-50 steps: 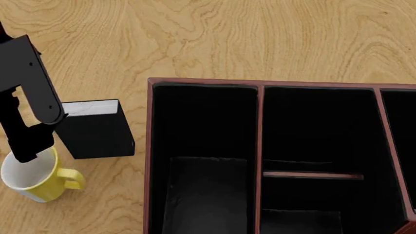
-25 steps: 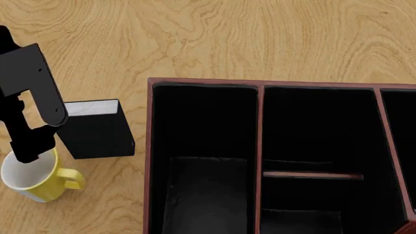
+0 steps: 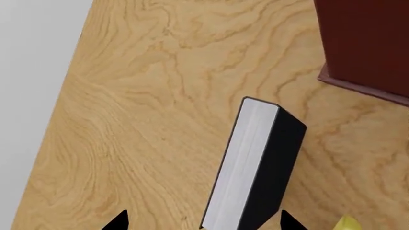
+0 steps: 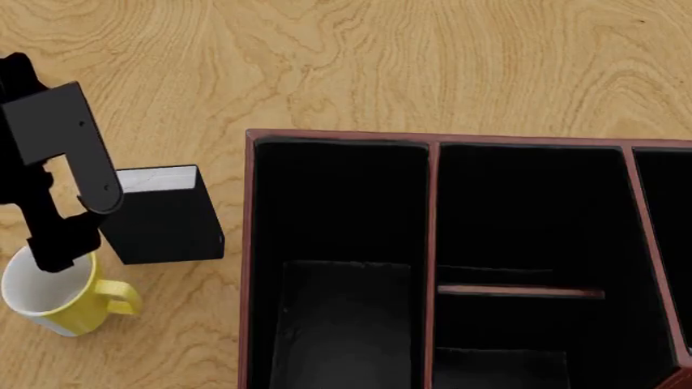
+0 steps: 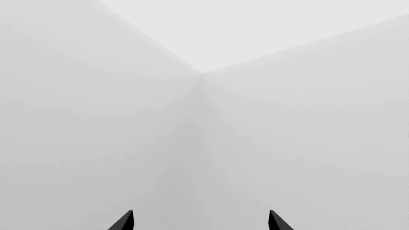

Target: Pick up the book and place it in the back compartment of the caddy.

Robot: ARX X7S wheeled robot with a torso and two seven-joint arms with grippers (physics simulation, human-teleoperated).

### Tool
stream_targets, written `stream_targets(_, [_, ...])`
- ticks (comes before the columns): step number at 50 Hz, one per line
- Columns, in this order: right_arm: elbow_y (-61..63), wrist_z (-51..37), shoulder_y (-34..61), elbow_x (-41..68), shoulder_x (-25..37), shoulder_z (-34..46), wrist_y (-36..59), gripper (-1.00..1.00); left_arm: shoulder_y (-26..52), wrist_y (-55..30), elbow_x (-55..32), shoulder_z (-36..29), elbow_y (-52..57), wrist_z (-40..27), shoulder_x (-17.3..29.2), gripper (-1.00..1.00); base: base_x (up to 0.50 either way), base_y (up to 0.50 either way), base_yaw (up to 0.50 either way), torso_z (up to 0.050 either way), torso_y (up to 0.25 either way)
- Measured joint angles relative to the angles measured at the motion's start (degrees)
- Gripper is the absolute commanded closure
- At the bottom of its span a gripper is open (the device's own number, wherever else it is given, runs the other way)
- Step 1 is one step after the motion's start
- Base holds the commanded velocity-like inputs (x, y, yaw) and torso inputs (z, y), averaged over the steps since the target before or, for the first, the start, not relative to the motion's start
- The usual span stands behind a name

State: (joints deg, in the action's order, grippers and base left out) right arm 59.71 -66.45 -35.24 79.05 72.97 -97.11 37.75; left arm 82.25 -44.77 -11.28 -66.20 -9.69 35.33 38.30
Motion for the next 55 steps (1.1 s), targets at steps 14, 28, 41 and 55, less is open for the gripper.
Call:
stream_targets(14, [-0.04, -0.23, -0.96, -0.08, 0.08, -0.63, -0.20, -1.00, -0.88, 2.18, 0.37, -0.61, -2.97, 0.08, -1.12, -1.00, 0.00, 0.00, 0.00, 0.000, 0.000])
stream_targets(28, [-0.09, -0.25, -1.36, -0.12, 0.05, -1.01, -0.10, -1.00, -1.63, 4.55, 0.73, -1.05, -6.77, 0.04, -2.67, -1.00, 0.00, 0.00, 0.00, 0.000, 0.000])
stream_targets(41, [-0.18, 0.06, -1.39, -0.51, -0.32, -0.92, -0.04, -1.00, -1.87, 6.80, 1.29, -1.49, -11.39, 0.08, -4.46, -1.00, 0.00, 0.00, 0.00, 0.000, 0.000])
stream_targets(55, [-0.32, -0.51, -1.07, -0.12, 0.42, -0.93, 0.66, -1.00, -2.13, 9.31, 1.58, -1.81, -15.55, 0.51, -5.84, -1.00, 0.00, 0.00, 0.00, 0.000, 0.000])
